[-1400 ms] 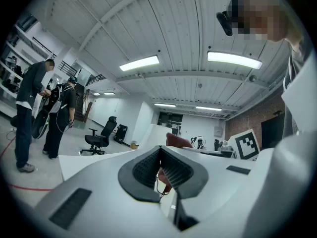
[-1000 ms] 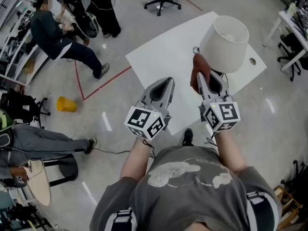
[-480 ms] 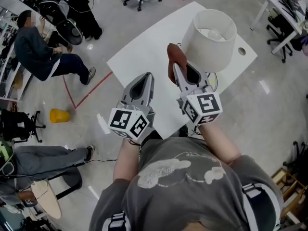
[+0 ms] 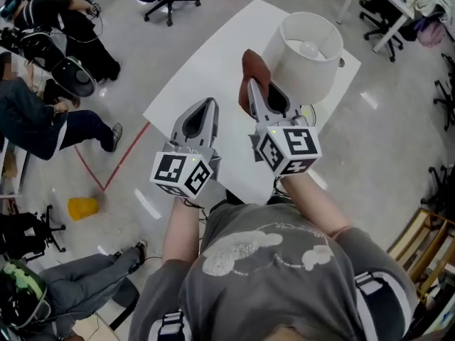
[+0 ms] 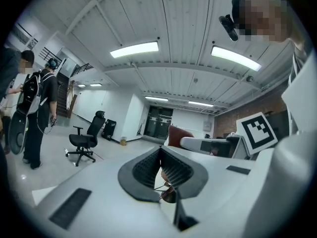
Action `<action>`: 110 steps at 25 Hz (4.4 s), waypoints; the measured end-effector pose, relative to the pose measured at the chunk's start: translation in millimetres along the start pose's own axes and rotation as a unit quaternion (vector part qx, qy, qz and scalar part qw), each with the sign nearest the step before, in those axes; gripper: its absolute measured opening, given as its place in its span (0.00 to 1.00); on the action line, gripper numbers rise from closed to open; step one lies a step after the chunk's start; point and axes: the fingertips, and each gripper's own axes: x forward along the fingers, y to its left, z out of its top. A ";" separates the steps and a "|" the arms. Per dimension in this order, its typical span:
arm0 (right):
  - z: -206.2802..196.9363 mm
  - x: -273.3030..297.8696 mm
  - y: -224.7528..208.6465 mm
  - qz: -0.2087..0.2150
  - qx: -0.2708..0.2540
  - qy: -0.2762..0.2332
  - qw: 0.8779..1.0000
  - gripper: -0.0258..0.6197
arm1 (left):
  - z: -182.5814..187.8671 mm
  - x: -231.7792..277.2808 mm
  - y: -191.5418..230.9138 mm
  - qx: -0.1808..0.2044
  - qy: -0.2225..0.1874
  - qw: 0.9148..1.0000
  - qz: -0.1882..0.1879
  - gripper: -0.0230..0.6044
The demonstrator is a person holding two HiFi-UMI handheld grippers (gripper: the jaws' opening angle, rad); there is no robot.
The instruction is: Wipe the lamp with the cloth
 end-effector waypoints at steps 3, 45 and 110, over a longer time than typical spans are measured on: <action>23.7 22.5 1.6 -0.037 0.013 -0.028 0.999 0.17 | 18.4 14.2 15.8 0.004 -0.006 1.000 -0.027 0.05; -68.4 -1.2 -48.0 -0.099 0.115 0.069 0.986 0.17 | -67.8 39.3 21.2 -0.051 0.077 0.994 -0.062 0.05; 63.6 -86.8 -174.4 0.140 -0.056 0.036 0.988 0.17 | -11.0 72.5 -160.1 0.004 -0.050 0.999 0.020 0.05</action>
